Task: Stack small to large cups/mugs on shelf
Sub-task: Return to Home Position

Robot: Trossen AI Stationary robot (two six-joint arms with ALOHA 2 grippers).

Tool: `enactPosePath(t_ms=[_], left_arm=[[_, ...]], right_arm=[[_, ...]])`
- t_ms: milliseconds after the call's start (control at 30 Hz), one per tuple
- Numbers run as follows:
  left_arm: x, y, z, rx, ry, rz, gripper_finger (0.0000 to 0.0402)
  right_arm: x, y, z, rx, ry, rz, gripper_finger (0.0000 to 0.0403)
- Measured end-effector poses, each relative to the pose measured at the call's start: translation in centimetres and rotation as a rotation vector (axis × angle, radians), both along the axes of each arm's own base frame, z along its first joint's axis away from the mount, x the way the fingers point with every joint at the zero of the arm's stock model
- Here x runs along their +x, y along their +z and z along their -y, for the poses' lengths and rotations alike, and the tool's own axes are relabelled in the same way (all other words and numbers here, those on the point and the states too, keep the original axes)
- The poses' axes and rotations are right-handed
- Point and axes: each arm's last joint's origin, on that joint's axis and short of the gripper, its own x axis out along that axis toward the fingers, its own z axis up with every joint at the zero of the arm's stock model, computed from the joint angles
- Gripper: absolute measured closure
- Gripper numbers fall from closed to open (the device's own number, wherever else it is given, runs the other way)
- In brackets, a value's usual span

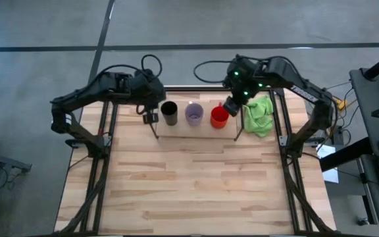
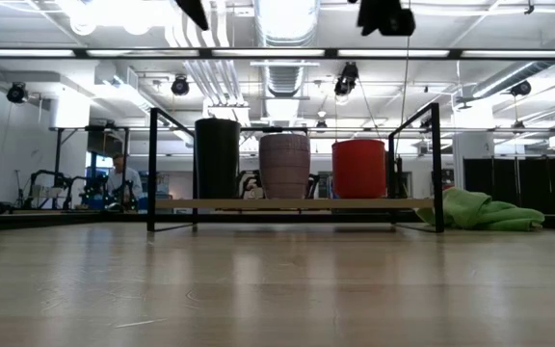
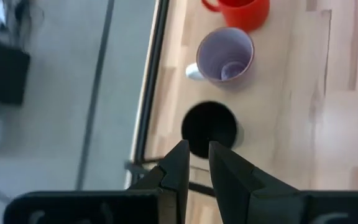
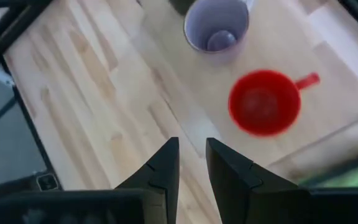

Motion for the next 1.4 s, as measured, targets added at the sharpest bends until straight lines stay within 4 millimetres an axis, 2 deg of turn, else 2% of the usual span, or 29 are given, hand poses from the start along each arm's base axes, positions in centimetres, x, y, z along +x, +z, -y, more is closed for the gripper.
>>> enactPosePath(t_ms=[133, 333, 533, 733, 900, 1067, 1233, 1400], left_arm=[[-1.2, 0.3, 0.2, -0.047, 0.07, 0.013, 0.0353], [-4.3, 1.4, 0.8, -0.116, 0.174, 0.073, 0.0353], [-8.0, 2.6, 1.5, -0.205, 0.295, 0.186, 0.0353], [-10.6, 3.5, 2.2, -0.3, 0.288, 0.268, 0.0353], [-11.8, 3.3, 2.7, -0.384, 0.251, 0.286, 0.0353], [-12.7, 1.5, 2.9, -0.409, 0.233, 0.288, 0.0353], [-13.0, -0.9, 3.3, -0.486, 0.128, 0.43, 0.0353], [-13.4, -3.2, 3.6, -0.529, 0.016, 0.605, 0.0353]], right_arm=[[-1.2, 0.8, -1.1, -0.049, 0.003, -0.004, 0.0328], [-3.4, 1.8, -3.2, -0.13, -0.009, -0.003, 0.0328], [-6.7, 2.7, -4.9, -0.18, 0.009, 0.091, 0.0328], [-9.3, 2.7, -6.5, -0.24, 0.072, 0.296, 0.0328], [-10.9, 0.9, -7.4, -0.243, 0.107, 0.395, 0.0328], [-12.0, -2.1, -8.0, -0.187, 0.162, 0.498, 0.0328], [-12.5, -4.6, -8.3, -0.118, 0.184, 0.671, 0.0328], [-13.3, -7.0, -8.5, -0.101, 0.201, 0.774, 0.0328]])
